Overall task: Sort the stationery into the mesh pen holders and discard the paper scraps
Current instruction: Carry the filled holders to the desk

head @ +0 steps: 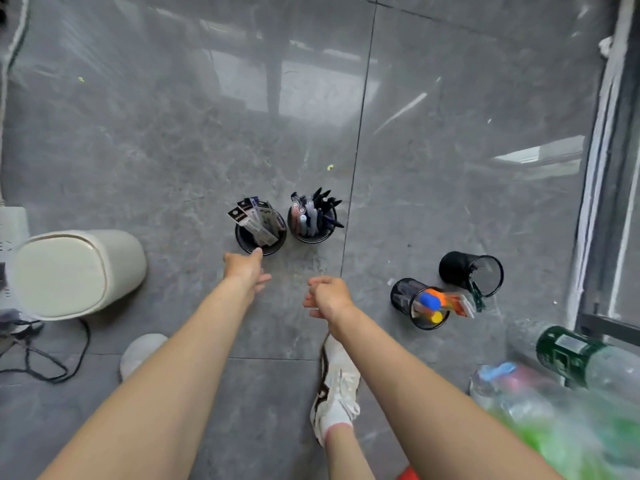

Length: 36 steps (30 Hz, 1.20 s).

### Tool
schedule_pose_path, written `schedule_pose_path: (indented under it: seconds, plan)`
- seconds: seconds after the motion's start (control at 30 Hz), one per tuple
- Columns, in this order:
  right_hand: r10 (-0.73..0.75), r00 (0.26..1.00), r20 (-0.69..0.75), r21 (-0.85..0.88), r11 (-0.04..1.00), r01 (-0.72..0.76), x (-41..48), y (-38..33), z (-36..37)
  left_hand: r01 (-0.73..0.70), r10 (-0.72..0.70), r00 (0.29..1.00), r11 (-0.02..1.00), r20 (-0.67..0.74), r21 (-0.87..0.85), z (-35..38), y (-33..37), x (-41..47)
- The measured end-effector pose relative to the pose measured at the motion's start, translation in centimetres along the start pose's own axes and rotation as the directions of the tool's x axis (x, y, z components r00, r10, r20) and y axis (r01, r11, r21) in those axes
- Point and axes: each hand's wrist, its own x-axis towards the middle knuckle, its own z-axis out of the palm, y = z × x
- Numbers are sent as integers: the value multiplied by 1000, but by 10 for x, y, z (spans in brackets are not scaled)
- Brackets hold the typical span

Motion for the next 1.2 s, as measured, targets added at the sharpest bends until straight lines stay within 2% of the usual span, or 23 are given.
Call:
schedule_pose_path:
  seconds: [0.2, 0.27, 0.33, 0.5, 0.6, 0.73, 0.83, 0.93, 1.0, 1.07, 1.2]
  plan:
    - [39, 999, 29, 143, 989, -43, 29, -5, -30, 9, -6, 1000, 991, 22, -135, 19, 6, 16]
    - [23, 999, 36, 191, 981, -29, 37, -13, -27, -41, 35, 999, 983, -39, -179, 12, 10, 12]
    - [12, 999, 45, 269, 963, -24, 47, -24, -19, -93, 78, 993, 978, -90, -185, 1, 12, 7]
    - [13, 999, 41, 423, 905, -29, 69, -52, 4, -151, 149, 988, 980, -28, -126, -25, 9, 11]
    - [26, 999, -19, 442, 897, -15, 74, -68, 16, -177, 177, 984, 980, -8, -92, -36, 11, 17]
    - [39, 983, -181, 445, 894, 46, 66, -88, 15, -209, 210, 978, 974, 12, -85, -47, 19, 13]
    - [-16, 980, -200, 376, 922, 92, 34, -94, 8, -219, 220, 975, 973, 9, -79, -57, 29, -6]
    - [-73, 990, -124, 327, 939, 110, -9, -101, -3, -213, 215, 977, 974, 13, -73, -72, 38, -40]
    - [-51, 994, -100, 327, 941, 81, -44, -111, -12, -211, 213, 977, 975, 13, -72, -82, 47, -71]
    - [-59, 995, -84, 318, 944, 83, -102, -129, -27, -221, 223, 975, 972, 20, -82, -95, 65, -121]
    - [-178, 984, -32, 257, 949, 180, -237, -160, -50, -265, 271, 962, 958, 38, -113, -128, 105, -246]
